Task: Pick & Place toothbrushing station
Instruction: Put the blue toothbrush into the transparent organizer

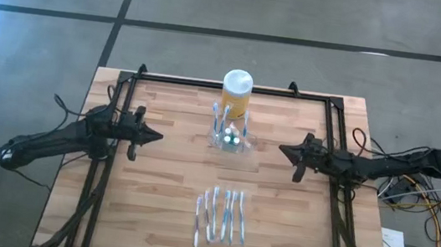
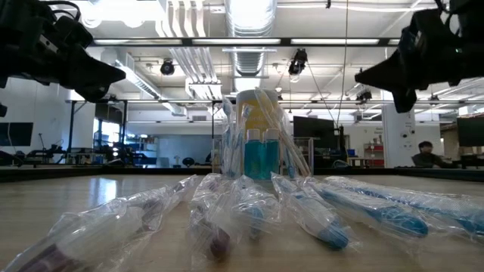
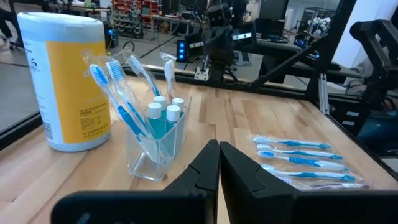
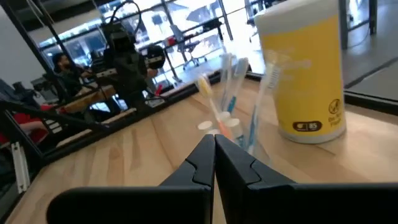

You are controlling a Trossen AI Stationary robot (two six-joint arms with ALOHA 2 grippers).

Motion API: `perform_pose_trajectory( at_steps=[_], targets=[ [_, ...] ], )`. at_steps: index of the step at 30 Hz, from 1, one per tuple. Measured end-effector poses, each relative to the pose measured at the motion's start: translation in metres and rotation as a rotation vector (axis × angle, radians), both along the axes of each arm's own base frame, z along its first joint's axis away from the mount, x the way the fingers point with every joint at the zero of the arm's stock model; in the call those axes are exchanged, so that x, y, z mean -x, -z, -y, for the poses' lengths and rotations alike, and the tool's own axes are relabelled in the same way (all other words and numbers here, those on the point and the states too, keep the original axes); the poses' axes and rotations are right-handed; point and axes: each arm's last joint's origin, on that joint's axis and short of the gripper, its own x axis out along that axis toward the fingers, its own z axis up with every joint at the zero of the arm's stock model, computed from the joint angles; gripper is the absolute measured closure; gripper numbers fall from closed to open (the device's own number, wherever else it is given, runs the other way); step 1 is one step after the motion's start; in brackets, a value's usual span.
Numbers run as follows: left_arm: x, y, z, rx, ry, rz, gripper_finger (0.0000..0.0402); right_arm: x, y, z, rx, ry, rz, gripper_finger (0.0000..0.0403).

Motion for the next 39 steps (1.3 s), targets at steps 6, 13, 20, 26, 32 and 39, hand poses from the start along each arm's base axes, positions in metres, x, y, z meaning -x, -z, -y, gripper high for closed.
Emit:
perform_pose_trajectory(
  at_steps=[6, 13, 20, 26, 32, 39],
  targets=[
    [0.000, 0.000, 0.000, -0.006, 0.000, -0.002, 0.0386, -0.022, -0.036, -0.003, -0.001, -0.001, -0.124, 0.0394],
    [0.000, 0.000, 0.000, -0.012, -0.008, -0.003, 0.0386, -0.054, -0.085, -0.013, 0.031, -0.035, -0.337, 0.0394],
    [0.000, 0.001, 0.000, -0.009, -0.013, -0.011, 0.0386, -0.092, -0.106, -0.036, -0.011, -0.068, -0.580, 0.0394],
    [0.000, 0.003, 0.000, -0.002, -0.012, -0.028, 0.0386, -0.126, -0.097, -0.060, -0.102, -0.056, -0.797, 0.0393],
    [0.000, 0.003, 0.000, 0.005, -0.013, -0.026, 0.0386, -0.161, -0.081, -0.095, -0.153, -0.151, -0.907, 0.0341],
    [0.000, 0.003, 0.000, 0.029, -0.015, -0.025, 0.0386, -0.187, -0.067, -0.139, -0.166, -0.181, -0.959, 0.0237]
  ],
)
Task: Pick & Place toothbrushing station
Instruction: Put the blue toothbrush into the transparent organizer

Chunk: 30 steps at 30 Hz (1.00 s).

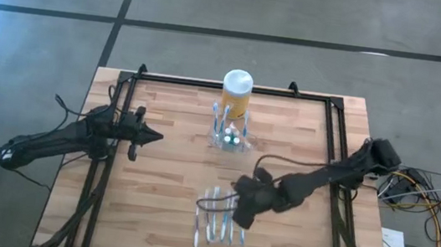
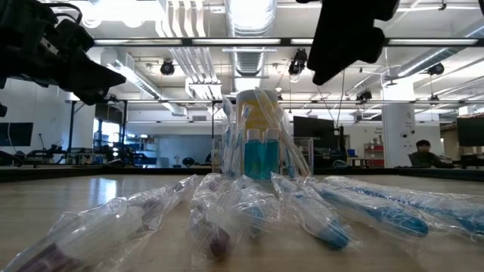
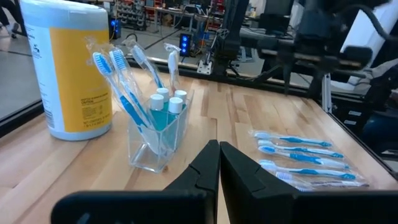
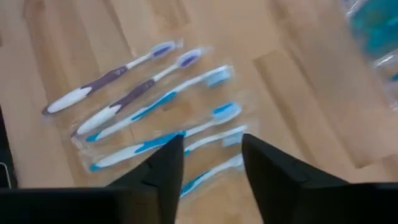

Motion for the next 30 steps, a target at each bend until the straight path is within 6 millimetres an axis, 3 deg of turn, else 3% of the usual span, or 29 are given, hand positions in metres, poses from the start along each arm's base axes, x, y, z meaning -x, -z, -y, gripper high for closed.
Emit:
perform_pose_trajectory(
  at_steps=[4, 11, 30],
  targets=[
    [0.000, 0.000, 0.000, 0.022, -0.004, 0.001, 0.0386, -0.001, 0.008, -0.017, -0.027, 0.111, -0.030, 0.0200],
    [0.000, 0.000, 0.000, 0.023, -0.004, 0.002, 0.0386, 0.008, 0.032, -0.040, -0.088, 0.225, -0.072, 0.0173],
    [0.000, 0.000, 0.000, 0.026, -0.005, 0.002, 0.0386, 0.014, 0.053, -0.039, -0.062, 0.333, -0.149, 0.0137]
  ],
)
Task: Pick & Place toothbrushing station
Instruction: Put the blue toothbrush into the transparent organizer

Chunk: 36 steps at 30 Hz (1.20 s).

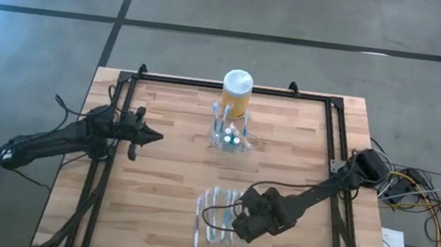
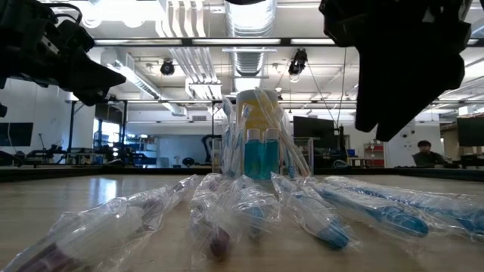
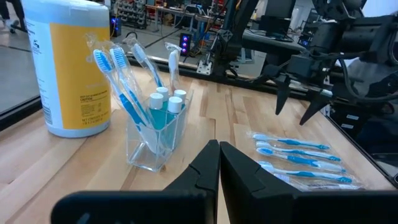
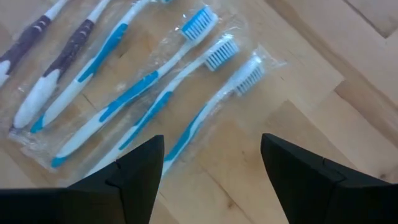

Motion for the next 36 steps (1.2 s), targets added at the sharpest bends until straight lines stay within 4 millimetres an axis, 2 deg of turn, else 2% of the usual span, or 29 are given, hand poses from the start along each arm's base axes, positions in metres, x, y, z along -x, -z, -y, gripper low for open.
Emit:
perform_pose_trajectory(
  at_steps=[19, 30, 36],
  targets=[
    [0.000, 0.000, 0.000, -0.001, -0.003, 0.000, 0.0386, 0.000, 0.009, 0.001, -0.012, 0.021, 0.014, 0.0138],
    [0.000, 0.001, 0.000, 0.014, -0.005, -0.006, 0.0386, 0.003, 0.036, 0.003, -0.083, 0.043, 0.104, 0.0138],
    [0.000, 0.001, 0.000, 0.013, -0.005, -0.006, 0.0386, 0.010, 0.049, 0.007, -0.083, 0.050, 0.089, 0.0138]
  ],
)
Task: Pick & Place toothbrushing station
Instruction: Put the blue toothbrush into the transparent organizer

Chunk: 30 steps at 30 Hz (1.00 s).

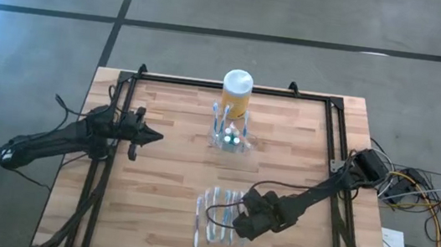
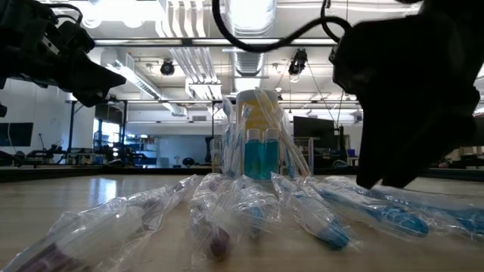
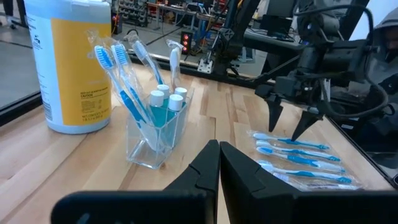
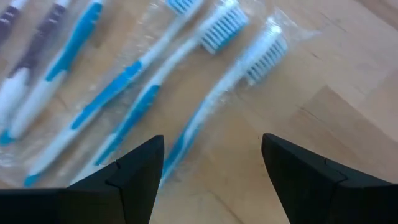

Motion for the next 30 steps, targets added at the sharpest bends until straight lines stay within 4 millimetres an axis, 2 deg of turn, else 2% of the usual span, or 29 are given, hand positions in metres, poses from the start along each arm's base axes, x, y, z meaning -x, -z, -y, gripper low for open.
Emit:
perform_pose_trajectory(
  at_steps=[9, 19, 24, 30],
  targets=[
    [0.000, 0.000, 0.000, 0.000, 0.000, 0.000, 0.0386, 0.006, 0.010, 0.005, 0.017, 0.007, -0.004, 0.0156],
    [0.000, 0.000, 0.000, 0.000, -0.001, 0.001, 0.0386, 0.012, 0.015, 0.007, 0.004, -0.055, -0.070, 0.0203],
    [0.000, 0.000, 0.000, 0.001, -0.001, 0.001, 0.0386, 0.013, 0.016, 0.008, 0.030, -0.093, -0.088, 0.0249],
    [0.000, 0.000, 0.000, 0.001, -0.001, 0.001, 0.0386, 0.016, 0.018, 0.010, 0.045, -0.094, -0.104, 0.0336]
  ],
)
